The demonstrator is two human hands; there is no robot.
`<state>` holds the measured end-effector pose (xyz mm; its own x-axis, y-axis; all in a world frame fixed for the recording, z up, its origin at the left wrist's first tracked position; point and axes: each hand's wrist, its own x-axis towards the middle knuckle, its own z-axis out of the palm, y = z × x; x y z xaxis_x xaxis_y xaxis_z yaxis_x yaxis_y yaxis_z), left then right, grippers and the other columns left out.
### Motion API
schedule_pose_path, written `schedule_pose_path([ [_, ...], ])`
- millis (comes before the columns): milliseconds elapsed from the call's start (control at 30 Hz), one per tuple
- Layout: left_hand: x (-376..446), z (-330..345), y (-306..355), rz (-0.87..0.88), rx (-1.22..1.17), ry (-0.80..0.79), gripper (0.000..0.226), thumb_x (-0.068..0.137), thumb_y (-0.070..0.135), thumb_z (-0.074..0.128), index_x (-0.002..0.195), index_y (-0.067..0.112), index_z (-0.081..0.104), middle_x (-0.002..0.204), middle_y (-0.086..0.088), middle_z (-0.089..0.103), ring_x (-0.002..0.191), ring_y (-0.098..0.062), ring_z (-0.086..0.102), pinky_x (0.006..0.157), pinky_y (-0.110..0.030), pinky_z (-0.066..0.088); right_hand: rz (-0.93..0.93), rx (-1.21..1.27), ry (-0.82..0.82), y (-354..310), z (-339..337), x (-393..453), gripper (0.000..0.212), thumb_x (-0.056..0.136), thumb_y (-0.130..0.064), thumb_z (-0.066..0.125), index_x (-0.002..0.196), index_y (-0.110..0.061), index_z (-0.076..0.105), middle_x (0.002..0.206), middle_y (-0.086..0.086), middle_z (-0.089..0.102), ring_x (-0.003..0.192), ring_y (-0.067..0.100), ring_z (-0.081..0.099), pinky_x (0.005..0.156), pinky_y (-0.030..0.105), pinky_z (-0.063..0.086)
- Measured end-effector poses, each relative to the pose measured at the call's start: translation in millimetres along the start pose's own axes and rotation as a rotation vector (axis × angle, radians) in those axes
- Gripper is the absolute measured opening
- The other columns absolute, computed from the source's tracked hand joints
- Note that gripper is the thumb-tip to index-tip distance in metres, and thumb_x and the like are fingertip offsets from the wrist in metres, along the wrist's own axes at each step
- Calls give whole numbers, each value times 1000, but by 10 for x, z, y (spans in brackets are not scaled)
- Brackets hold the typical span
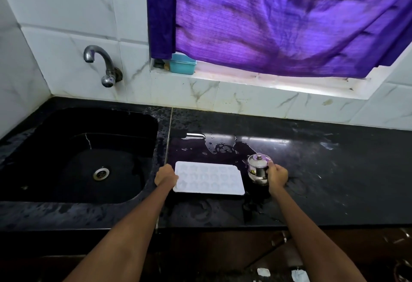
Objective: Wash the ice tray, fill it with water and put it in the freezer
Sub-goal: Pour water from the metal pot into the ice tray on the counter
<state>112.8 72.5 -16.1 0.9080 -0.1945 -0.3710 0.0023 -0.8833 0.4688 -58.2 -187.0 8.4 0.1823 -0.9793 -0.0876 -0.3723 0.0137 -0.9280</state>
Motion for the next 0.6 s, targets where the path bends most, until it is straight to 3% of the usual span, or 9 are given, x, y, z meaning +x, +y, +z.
schedule_pose_path([
  [100, 12, -7, 15, -24, 2, 2, 37, 84, 19, 68, 119, 5, 61, 127, -14, 60, 117, -31, 59, 94, -38, 50, 37, 43, 29, 84, 29, 44, 31, 92, -11, 51, 72, 8, 64, 56, 13, 52, 54, 20, 43, 51, 25, 36],
  [200, 5, 9, 25, -30, -1, 2, 36, 84, 19, 67, 117, 5, 62, 126, -14, 61, 117, -31, 59, 92, -37, 50, 36, -9, 9, 193, -11, 114, 37, 94, -14, 49, 81, 17, 65, 75, 23, 61, 70, 25, 50, 65, 27, 36],
  [300, 7, -11, 42, -27, 15, 0, 39, 85, 17, 67, 120, 4, 57, 129, -15, 58, 119, -32, 57, 94, -38, 49, 32, -116, -37, 143, -78, 171, 35, 92, -22, 55, 84, 10, 69, 82, 26, 65, 76, 31, 57, 70, 34, 42],
  [367, 22, -37, 52, -25, 28, -12, 42, 85, 18, 68, 122, 4, 55, 131, -15, 57, 120, -31, 56, 95, -38, 49, 8, -253, -49, 23, -130, 220, 28, 88, -26, 60, 88, 0, 72, 94, 22, 70, 92, 36, 63, 82, 39, 48],
  [467, 24, -60, 53, -28, 30, -22, 45, 83, 19, 69, 123, 3, 55, 132, -16, 56, 120, -31, 57, 94, -38, 50, -145, -473, -37, -190, -147, 239, 21, 82, -17, 65, 101, -8, 70, 110, 19, 67, 110, 37, 57, 95, 44, 46],
  [600, 17, -53, 53, -44, 16, -19, 46, 82, 21, 70, 122, 2, 56, 131, -17, 57, 119, -33, 58, 94, -39, 50, -459, -499, -78, -340, 22, 69, 23, 80, 0, 57, 101, -7, 65, 106, 14, 64, 106, 34, 55, 94, 44, 41],
])
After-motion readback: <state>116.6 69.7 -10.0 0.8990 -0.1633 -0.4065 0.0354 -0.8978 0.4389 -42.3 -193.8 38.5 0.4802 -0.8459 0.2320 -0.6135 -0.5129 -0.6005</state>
